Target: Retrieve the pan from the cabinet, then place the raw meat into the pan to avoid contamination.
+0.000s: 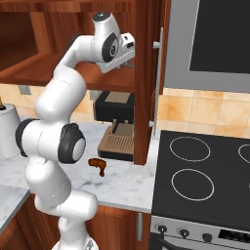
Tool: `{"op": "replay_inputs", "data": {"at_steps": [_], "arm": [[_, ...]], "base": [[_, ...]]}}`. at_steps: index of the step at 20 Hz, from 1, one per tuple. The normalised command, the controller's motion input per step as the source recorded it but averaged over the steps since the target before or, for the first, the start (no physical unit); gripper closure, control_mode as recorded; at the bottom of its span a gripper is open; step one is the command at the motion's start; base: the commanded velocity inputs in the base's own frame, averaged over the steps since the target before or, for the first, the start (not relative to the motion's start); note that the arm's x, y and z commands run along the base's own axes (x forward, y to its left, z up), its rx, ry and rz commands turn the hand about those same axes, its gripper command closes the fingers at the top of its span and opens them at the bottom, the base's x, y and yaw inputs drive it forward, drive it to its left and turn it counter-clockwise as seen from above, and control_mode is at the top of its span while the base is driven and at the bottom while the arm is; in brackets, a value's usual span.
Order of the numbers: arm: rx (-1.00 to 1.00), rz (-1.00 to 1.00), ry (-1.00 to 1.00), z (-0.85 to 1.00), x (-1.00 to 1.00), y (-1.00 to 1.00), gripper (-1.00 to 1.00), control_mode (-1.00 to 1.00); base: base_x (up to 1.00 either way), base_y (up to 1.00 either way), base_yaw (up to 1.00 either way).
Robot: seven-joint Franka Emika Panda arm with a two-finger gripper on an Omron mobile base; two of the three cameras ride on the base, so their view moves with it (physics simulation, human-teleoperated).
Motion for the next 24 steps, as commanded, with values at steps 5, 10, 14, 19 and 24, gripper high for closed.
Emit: {"op": "replay_inputs", "data": {"at_steps": [5, 10, 14, 19, 24], "arm": [[-0.09, -0.05, -0.02, -0.03, -0.20, 0.18, 1.00, -1.00], [0.00, -0.08, -0.05, 0.00, -0.18, 0.13, 1.00, -1.00], [-0.02, -0.09, -0.01, 0.00, -0.12, 0.16, 1.00, -1.00], [-0.05, -0.11, 0.00, 0.00, -0.26, 0.13, 1.00, -1.00], [-0.06, -0.10, 0.00, 0.00, -0.32, 0.10, 1.00, -1.00]], "base": [[0.00, 0.00, 0.00], [0.00, 0.00, 0.00], [0.00, 0.00, 0.00], [0.00, 0.00, 0.00], [0.00, 0.00, 0.00]]}}
